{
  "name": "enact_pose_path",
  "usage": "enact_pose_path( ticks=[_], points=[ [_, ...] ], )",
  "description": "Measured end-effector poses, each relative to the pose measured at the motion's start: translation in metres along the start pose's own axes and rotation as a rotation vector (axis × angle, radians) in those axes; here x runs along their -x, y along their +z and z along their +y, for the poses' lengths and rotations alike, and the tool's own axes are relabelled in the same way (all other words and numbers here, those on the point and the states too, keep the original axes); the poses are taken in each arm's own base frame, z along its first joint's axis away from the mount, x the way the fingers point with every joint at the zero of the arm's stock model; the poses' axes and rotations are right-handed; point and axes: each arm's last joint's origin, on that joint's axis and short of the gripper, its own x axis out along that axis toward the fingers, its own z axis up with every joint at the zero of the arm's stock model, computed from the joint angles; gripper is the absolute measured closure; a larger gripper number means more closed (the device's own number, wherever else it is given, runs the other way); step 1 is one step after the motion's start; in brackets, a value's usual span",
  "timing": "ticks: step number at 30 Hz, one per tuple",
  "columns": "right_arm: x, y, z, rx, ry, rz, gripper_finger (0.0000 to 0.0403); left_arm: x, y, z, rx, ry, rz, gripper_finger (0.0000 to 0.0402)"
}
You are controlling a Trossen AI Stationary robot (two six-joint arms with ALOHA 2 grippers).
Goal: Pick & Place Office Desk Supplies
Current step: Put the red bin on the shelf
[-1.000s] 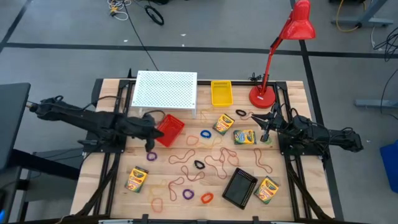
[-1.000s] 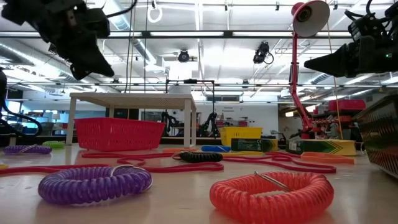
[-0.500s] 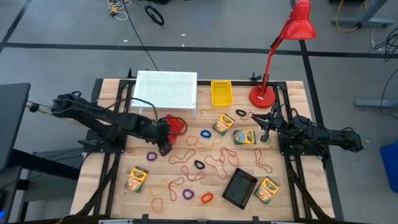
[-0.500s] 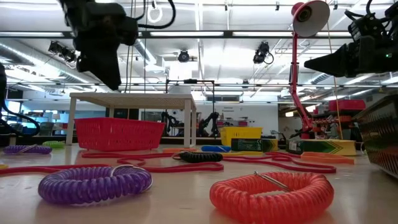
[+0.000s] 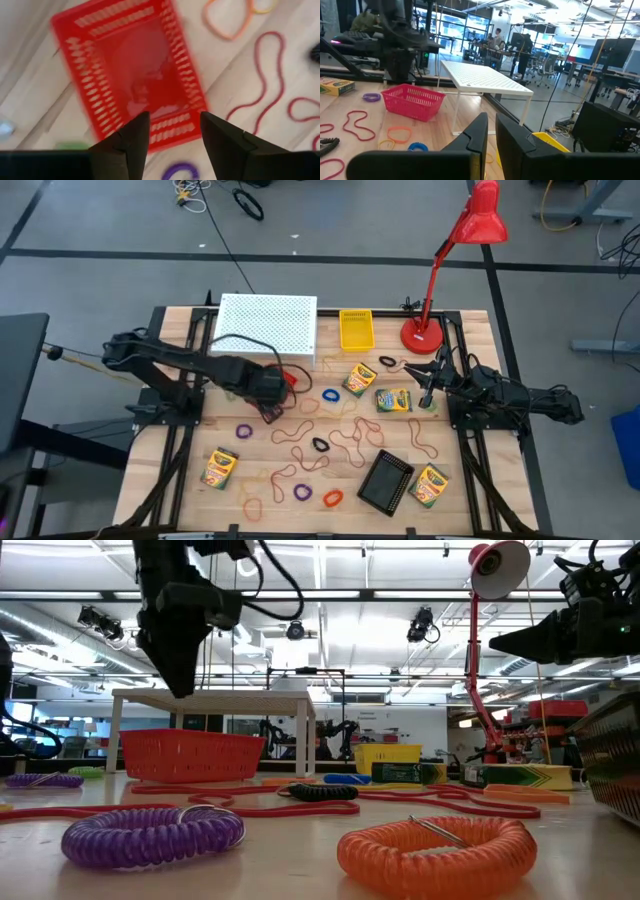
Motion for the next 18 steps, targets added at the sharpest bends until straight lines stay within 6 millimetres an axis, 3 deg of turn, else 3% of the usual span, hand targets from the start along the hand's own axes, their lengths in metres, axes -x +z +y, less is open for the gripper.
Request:
enact_pose_path(
  ticks=[5,11,18],
  points=[
    [0.0,0.0,0.0,0.0,0.0,0.0,0.0355,0.001,-0.007,0.028,0.069,0.014,-0.009,0.0237],
    [0.0,0.0,0.0,0.001,0.0,0.0,0.0355,-0.02,-0.024,0.057,0.146,0.03,0.071,0.0236],
    [0.0,0.0,0.0,0.0,0.0,0.0,0.0355,-0.037,-0.024,0.068,0.203,-0.005,0.015,0.0225]
  ],
)
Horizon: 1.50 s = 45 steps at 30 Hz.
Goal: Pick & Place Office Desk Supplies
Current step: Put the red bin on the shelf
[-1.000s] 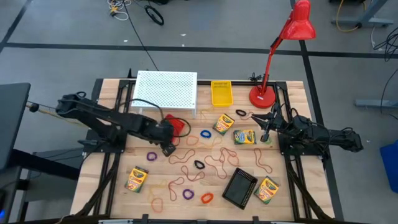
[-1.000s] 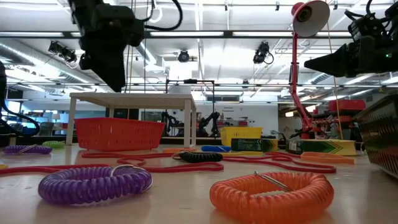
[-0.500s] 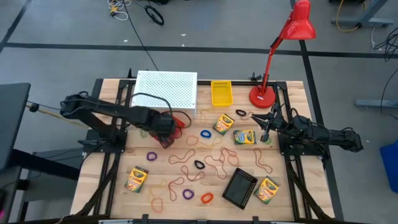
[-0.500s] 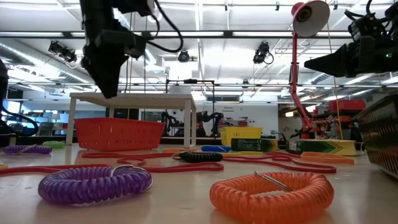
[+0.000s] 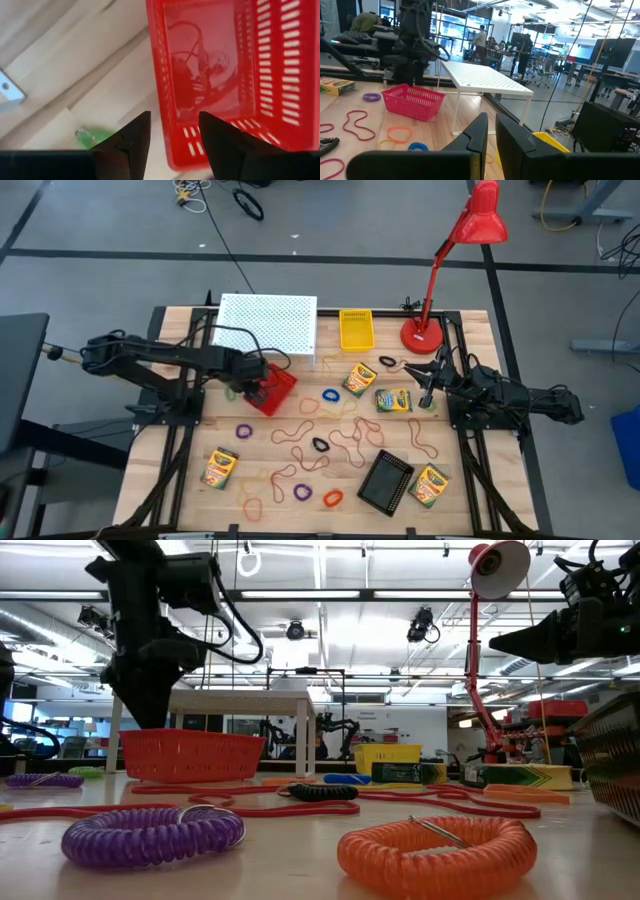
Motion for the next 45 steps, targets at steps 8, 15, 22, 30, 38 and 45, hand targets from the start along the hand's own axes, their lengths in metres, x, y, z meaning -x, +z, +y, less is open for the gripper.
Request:
enact_pose_path(
  ticks=[8,15,22,30,38,45],
  points=[
    [0.0,0.0,0.0,0.001,0.0,0.0,0.0355,-0.01,-0.001,0.006,0.003,0.003,-0.01,0.025],
    [0.0,0.0,0.0,0.0,0.0,0.0,0.0355,-0.01,-0.002,0.006,-0.013,-0.009,0.006,0.0332],
    [0.0,0.0,0.0,0.001,0.0,0.0,0.0355,-0.012,-0.003,0.004,-0.027,-0.03,0.035,0.0375],
    [0.0,0.0,0.0,0.001,0.0,0.0,0.0355,0.014,-0.008,-0.005,-0.02,-0.161,0.073,0.0384],
    [0.0,0.0,0.0,0.0,0.0,0.0,0.0355,0.095,-0.015,-0.011,-0.025,-0.205,-0.125,0.0385],
    [0.0,0.0,0.0,0.001,0.0,0.0,0.0355,0.15,-0.015,0.026,0.222,-0.159,-0.301,0.0385]
  ],
)
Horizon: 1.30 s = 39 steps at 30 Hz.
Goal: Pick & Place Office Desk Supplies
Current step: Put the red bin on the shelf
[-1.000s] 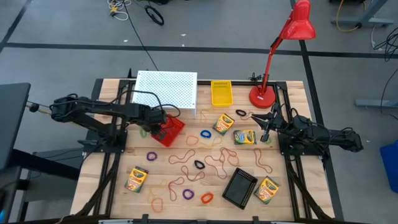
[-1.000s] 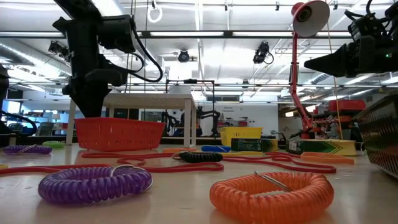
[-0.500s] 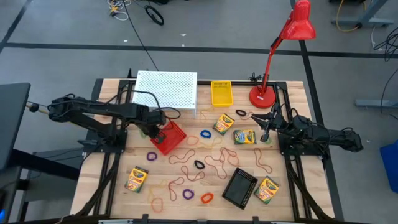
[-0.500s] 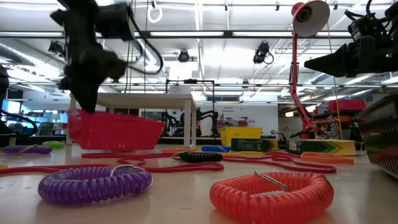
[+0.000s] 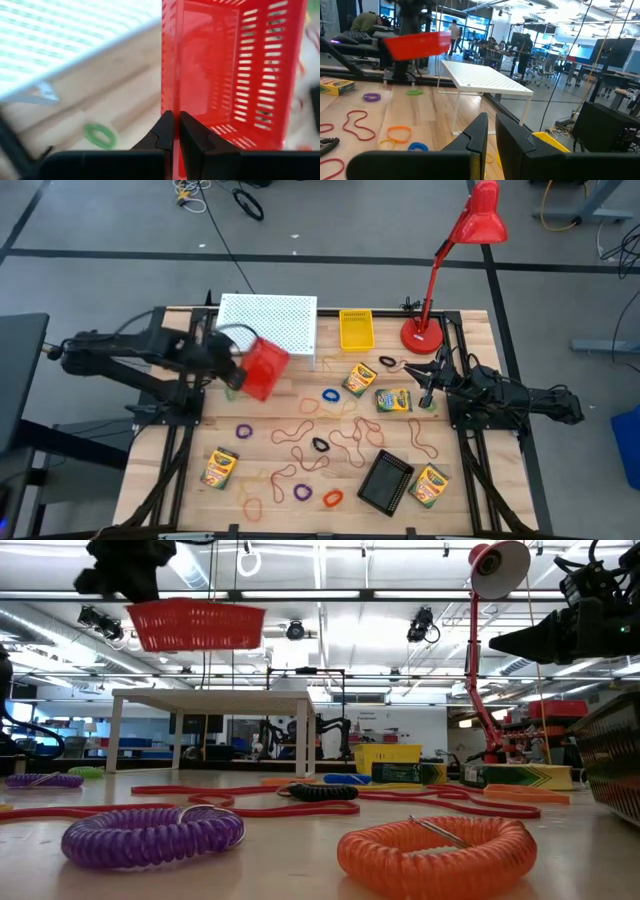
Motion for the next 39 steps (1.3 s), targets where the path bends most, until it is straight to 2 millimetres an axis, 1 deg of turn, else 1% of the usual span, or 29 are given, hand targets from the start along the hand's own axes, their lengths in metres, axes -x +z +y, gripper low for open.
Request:
enact_pose_path(
  ticks=[3,5,10,13,16,20,24,30,36,39],
  points=[
    [0.0,0.0,0.0,0.0,0.0,0.0,0.0355,0.011,0.013,0.015,0.067,0.048,-0.065,0.0385],
    [0.0,0.0,0.0,0.0,0.0,0.0,0.0355,0.014,0.022,0.025,0.09,0.097,-0.092,0.0385],
    [0.0,0.0,0.0,0.0,0.0,0.0,0.0355,0.008,0.047,0.05,0.151,0.195,-0.109,0.0385],
    [0.0,0.0,0.0,-0.001,0.0,0.0,0.0355,0.005,0.062,0.064,0.176,0.183,-0.116,0.0384],
    [0.0,0.0,0.0,0.0,0.0,0.0,0.0355,0.006,0.072,0.08,0.204,0.177,-0.135,0.0384],
    [0.0,0.0,0.0,0.0,0.0,0.0,0.0355,0.004,0.079,0.098,0.251,0.199,-0.109,0.0384],
    [0.0,0.0,0.0,-0.001,0.0,0.0,0.0355,0.0,0.084,0.108,0.283,0.18,-0.079,0.0384],
    [0.0,0.0,0.0,0.0,0.0,0.0,0.0355,-0.011,0.087,0.114,0.286,0.192,-0.022,0.0384],
    [0.0,0.0,0.0,0.0,0.0,0.0,0.0355,-0.025,0.081,0.119,0.308,0.233,0.017,0.0383],
    [0.0,0.0,0.0,0.0,0.0,0.001,0.0355,-0.027,0.081,0.12,0.322,0.234,0.016,0.0383]
  ],
)
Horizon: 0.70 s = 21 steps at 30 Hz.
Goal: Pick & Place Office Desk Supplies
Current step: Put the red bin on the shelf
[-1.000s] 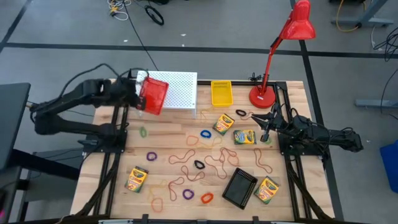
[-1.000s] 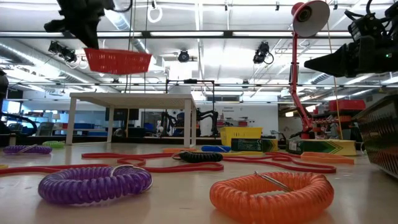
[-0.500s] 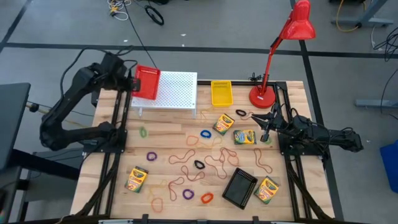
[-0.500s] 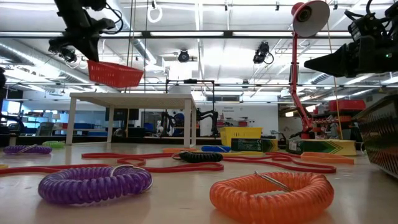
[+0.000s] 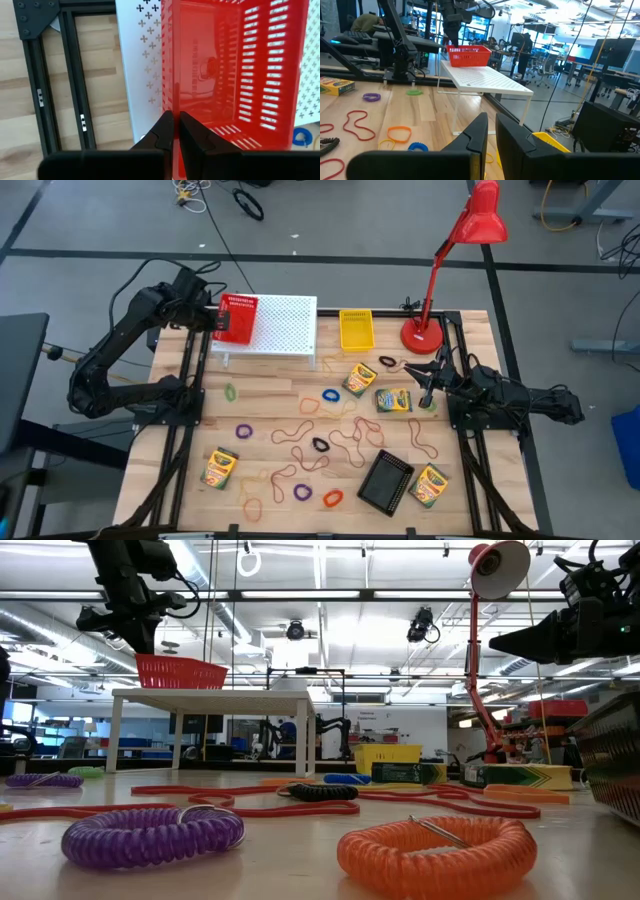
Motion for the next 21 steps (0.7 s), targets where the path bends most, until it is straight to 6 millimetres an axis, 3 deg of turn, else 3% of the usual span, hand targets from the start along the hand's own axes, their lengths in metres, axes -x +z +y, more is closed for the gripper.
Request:
enact_pose_path(
  ticks=[21],
  points=[
    [0.0,0.0,0.0,0.0,0.0,0.0,0.0355,-0.0073,0.001,-0.0041,0.043,0.122,-0.017,0.0368]
  ],
)
